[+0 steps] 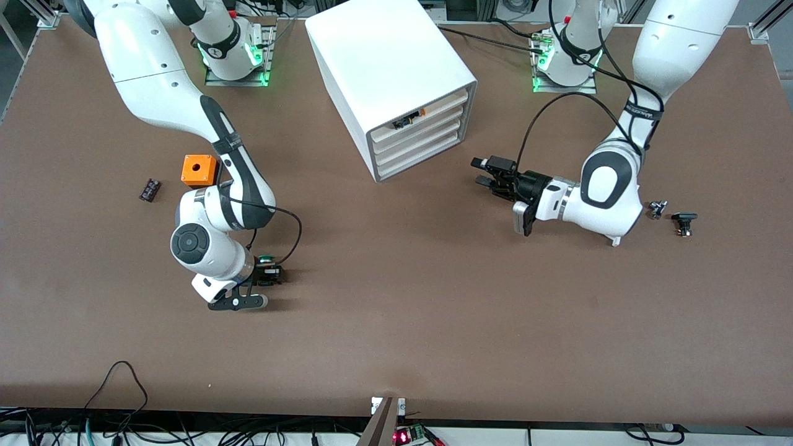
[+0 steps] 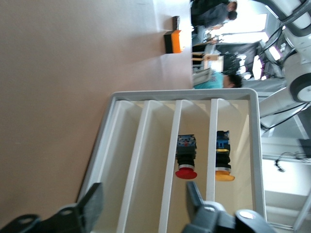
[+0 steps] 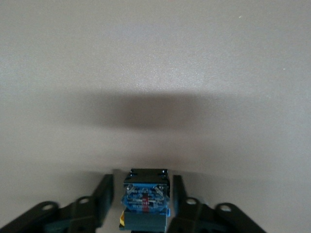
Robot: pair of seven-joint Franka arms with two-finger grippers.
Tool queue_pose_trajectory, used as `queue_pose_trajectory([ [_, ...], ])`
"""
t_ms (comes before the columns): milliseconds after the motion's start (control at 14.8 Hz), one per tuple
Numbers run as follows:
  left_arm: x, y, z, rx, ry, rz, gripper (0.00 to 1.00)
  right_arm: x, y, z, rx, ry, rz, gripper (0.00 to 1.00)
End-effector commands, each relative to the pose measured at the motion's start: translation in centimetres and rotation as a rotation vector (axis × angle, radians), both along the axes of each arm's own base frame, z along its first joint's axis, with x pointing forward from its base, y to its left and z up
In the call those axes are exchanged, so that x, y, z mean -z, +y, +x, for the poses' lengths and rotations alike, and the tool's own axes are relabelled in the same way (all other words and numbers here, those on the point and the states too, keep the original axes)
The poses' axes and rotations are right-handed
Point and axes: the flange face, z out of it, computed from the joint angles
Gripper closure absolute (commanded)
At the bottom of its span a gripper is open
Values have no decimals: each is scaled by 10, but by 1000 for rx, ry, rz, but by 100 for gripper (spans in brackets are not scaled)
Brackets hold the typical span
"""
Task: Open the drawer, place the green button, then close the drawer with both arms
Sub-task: 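Grasp the lowest drawer handle with the left gripper, then pull the drawer open with the left gripper while the right gripper carries the button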
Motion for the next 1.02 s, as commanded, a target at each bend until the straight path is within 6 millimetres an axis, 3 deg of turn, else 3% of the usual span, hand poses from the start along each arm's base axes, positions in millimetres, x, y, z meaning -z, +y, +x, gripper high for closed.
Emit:
queue_pose_trajectory([
  [0, 29, -15, -30, -33, 15, -73, 39, -5, 3, 0, 7, -5, 9, 74],
  [203, 58, -22, -46, -22, 1, -78, 52, -6, 1, 0, 3, -7, 8, 86],
  [339, 59, -36, -55, -20, 15, -88, 52, -9, 1, 1, -2, -12, 7, 94],
  [610, 79, -58, -85, -42, 13, -60, 50, -20, 2, 4, -2, -25, 11, 99],
  [949, 85, -67, -104, -42, 45, -67, 47, -47, 3, 4, 5, -20, 16, 100],
])
